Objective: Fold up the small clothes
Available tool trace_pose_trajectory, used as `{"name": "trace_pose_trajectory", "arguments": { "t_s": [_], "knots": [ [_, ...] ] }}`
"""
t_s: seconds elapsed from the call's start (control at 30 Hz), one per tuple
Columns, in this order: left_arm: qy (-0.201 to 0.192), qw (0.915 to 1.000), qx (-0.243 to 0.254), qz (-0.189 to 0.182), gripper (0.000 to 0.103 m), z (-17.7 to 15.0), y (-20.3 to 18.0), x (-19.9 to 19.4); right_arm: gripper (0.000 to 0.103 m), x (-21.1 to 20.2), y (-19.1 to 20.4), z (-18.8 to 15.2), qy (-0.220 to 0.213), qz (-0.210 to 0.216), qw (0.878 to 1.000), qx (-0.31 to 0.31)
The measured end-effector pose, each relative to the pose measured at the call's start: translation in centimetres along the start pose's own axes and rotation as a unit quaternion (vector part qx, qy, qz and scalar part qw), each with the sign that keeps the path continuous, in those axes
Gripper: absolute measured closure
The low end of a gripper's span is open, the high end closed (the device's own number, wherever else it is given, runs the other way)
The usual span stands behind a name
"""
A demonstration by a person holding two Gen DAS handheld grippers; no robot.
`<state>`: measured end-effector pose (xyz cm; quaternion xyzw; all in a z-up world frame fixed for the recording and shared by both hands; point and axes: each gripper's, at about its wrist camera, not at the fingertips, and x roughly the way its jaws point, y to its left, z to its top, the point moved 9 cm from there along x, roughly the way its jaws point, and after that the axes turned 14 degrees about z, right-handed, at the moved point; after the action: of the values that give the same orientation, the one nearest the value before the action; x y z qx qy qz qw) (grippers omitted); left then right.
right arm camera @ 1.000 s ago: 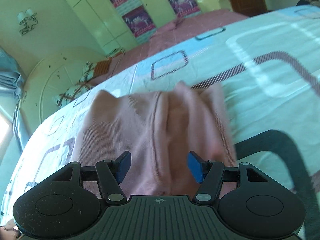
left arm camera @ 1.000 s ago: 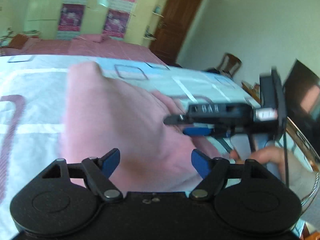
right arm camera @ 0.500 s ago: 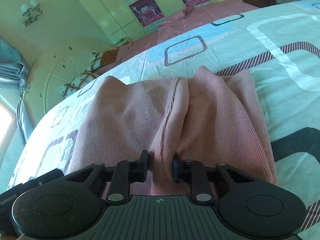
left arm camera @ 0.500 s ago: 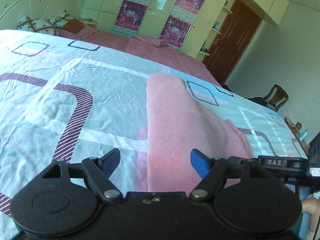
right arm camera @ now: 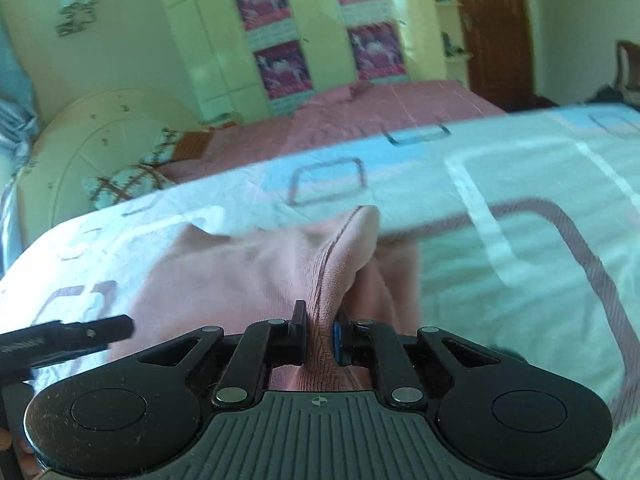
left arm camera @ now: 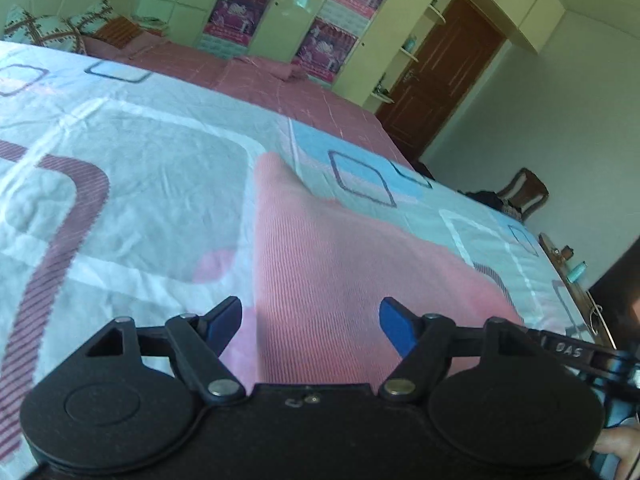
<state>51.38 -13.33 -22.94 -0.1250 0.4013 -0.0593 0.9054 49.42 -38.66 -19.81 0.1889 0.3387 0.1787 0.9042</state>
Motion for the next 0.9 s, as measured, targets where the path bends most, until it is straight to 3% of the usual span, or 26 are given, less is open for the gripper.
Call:
{"name": "trace_pose_trajectory", "arguments": {
  "t_s": [0.17,0.27,0.33,0.4,0.53,0.67,0.77,0.9],
  "knots": [
    [0.031,0.9990,0.031,0.009,0.029,-2.6,-0.6,1.2,0.096,0.1,-2.9,-3.0,0.020,-0.015,0.998,0.063],
    [0.036,0.9990,0.024,0.013,0.027,-2.6,-0.1,1.5,0.095,-0.5,-3.0,-3.1,0.026,0.012,0.996,0.085],
    [0.036,0.9989,0.027,0.014,0.028,-2.6,-0.1,1.4,0.087,-1.7,-2.6,-2.9,0.022,0.031,0.995,0.097],
    [0.035,0.9987,0.034,0.012,0.028,-2.6,-0.3,1.4,0.060,-2.8,-2.3,-3.1,0.020,0.046,0.993,0.103],
    [0.035,0.9986,0.037,0.010,0.028,-2.7,-0.6,1.5,0.059,-4.1,-1.2,-4.9,0.040,0.051,0.993,0.094],
    [0.035,0.9984,0.043,0.011,0.028,-2.7,-0.7,1.5,0.061,-4.8,-0.9,-7.0,0.057,0.031,0.995,0.078],
    [0.034,0.9983,0.046,0.012,0.027,-2.7,-0.8,1.5,0.093,-5.0,-1.3,-8.1,0.075,0.014,0.995,0.069],
    [0.036,0.9979,0.052,0.012,0.028,-2.9,-1.3,1.3,0.097,-5.3,-1.3,-8.4,0.088,0.002,0.995,0.048]
  ]
}}
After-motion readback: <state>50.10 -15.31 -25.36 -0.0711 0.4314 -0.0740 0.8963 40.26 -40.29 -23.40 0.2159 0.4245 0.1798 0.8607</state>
